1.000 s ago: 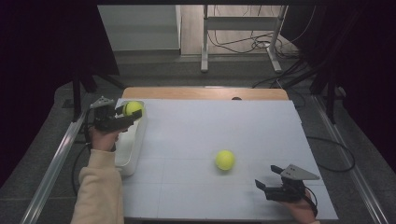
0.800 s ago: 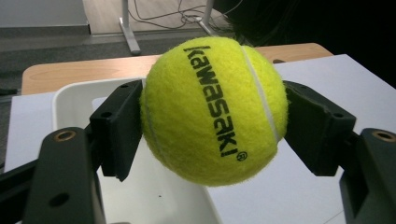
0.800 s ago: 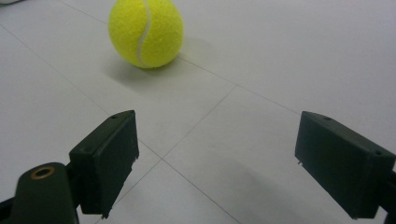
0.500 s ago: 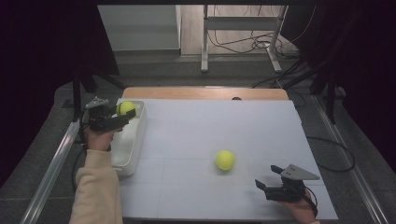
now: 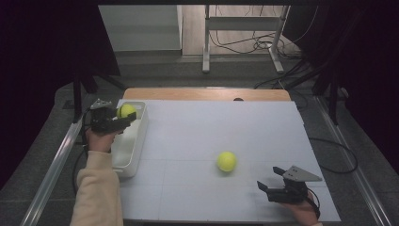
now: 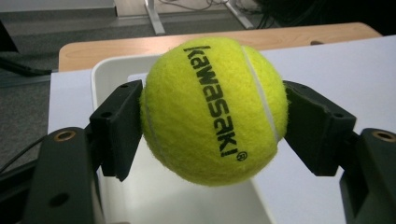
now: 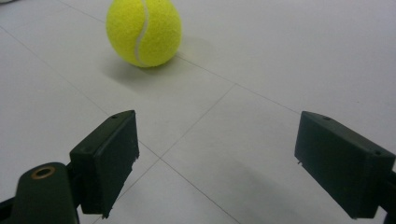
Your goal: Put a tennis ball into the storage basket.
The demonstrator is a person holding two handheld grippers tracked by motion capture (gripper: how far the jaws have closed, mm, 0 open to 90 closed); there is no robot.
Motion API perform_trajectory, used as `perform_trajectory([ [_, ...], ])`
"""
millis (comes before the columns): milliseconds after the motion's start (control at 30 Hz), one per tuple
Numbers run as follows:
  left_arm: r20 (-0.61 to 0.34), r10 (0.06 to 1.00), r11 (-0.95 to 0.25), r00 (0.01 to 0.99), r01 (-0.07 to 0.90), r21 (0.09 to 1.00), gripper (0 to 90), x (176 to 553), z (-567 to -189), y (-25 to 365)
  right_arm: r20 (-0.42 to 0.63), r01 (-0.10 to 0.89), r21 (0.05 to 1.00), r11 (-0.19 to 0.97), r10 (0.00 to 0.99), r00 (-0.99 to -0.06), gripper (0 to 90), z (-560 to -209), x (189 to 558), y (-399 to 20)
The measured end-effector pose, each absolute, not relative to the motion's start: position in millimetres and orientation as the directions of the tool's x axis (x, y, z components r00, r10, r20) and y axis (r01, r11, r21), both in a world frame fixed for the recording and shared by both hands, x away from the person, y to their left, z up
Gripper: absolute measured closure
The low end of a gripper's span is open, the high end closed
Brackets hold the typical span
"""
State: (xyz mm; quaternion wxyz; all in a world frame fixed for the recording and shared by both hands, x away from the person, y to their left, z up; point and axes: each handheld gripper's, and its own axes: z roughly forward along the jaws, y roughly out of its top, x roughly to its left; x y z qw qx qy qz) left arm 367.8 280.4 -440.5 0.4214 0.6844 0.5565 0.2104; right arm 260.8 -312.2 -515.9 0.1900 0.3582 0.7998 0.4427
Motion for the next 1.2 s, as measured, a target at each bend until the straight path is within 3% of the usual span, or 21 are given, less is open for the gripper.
perform_trajectory([
  [433, -0.155, 0.951, -0.056, 0.268, 0.643, 0.764, 26.1, 374.4, -450.5, 279.3, 0.015, 0.405, 0.845, 0.350, 0.741, -0.672, 14.2, -516.1, 260.9, -312.1],
  [1100, -0.146, 0.951, -0.072, 0.273, 0.653, 0.754, 25.5, 375.5, -452.3, 277.5, 0.019, 0.410, 0.842, 0.350, 0.740, -0.672, 14.2, -516.7, 261.2, -311.9],
  [1200, -0.144, 0.952, -0.066, 0.270, 0.642, 0.764, 17.9, 374.9, -451.2, 277.7, 0.020, 0.410, 0.842, 0.350, 0.740, -0.673, 14.2, -516.7, 261.2, -311.9],
])
